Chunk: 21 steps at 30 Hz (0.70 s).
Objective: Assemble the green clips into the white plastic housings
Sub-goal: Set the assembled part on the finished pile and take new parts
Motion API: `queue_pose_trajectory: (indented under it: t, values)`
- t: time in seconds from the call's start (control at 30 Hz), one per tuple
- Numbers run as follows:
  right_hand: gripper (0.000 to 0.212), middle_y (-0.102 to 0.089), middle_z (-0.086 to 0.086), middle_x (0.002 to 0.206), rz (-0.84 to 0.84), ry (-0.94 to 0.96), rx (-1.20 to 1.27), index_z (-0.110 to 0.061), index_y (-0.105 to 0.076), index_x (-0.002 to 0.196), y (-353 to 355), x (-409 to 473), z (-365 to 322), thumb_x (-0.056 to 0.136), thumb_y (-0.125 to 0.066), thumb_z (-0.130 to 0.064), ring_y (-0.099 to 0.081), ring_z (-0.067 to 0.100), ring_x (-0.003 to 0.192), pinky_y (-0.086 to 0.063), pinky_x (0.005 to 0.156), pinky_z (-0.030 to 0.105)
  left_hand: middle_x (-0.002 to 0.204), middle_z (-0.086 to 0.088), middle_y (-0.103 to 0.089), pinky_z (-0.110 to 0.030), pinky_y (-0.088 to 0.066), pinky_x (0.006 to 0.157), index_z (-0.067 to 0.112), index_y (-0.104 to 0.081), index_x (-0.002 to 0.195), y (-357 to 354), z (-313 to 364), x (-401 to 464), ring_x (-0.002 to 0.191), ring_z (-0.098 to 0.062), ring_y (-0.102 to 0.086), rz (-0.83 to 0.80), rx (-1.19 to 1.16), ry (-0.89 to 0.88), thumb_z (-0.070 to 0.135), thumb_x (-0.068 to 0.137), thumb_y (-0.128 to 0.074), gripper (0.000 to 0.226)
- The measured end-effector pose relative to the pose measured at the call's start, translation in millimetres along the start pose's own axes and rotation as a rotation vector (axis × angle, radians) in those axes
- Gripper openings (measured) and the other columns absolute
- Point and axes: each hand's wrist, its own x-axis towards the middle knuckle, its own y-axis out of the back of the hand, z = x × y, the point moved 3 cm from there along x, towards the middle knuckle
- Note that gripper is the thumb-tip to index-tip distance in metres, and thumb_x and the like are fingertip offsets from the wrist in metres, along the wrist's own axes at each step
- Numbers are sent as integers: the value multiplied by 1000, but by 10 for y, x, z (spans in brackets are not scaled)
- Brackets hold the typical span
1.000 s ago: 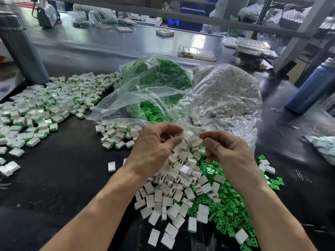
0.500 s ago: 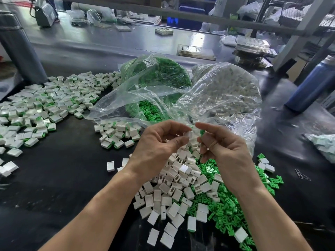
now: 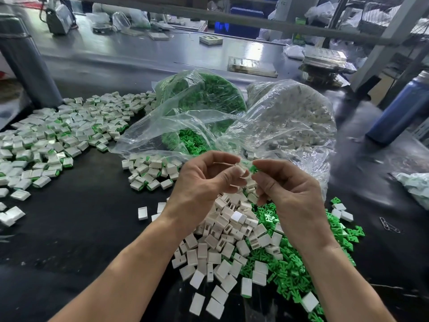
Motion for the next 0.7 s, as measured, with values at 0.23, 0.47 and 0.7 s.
queue_pose_trajectory:
  t: [0.23,0.47,0.7]
  values:
    - [26,-76,6,90,23,5,-22,-10,-73,107,-42,-38,-15,84,-74,-21,-68,17,71,-58,62,26,106,-14,-79,-34,-63,83,9,-63,111,-45,-45,2,100,-29,-77,-25,-141,45,19,82,-74,33]
    - [24,-75,11,88,38,-7,-27,-11,-73,105,-36,-50,-31,83,-75,-20,-68,22,71,-60,62,30,104,-10,-80,-31,-62,83,11,-63,109,-66,-41,-1,98,-26,-77,-21,-73,-1,19,81,-74,31]
    - [14,-76,8,90,9,20,-101,-19,-78,103,-12,-48,-26,91,-75,-12,-68,22,72,-60,64,31,100,-5,-80,-28,-61,82,13,-61,110,-83,-35,-10,97,-20,-77,-3,57,-29,7,91,-71,22]
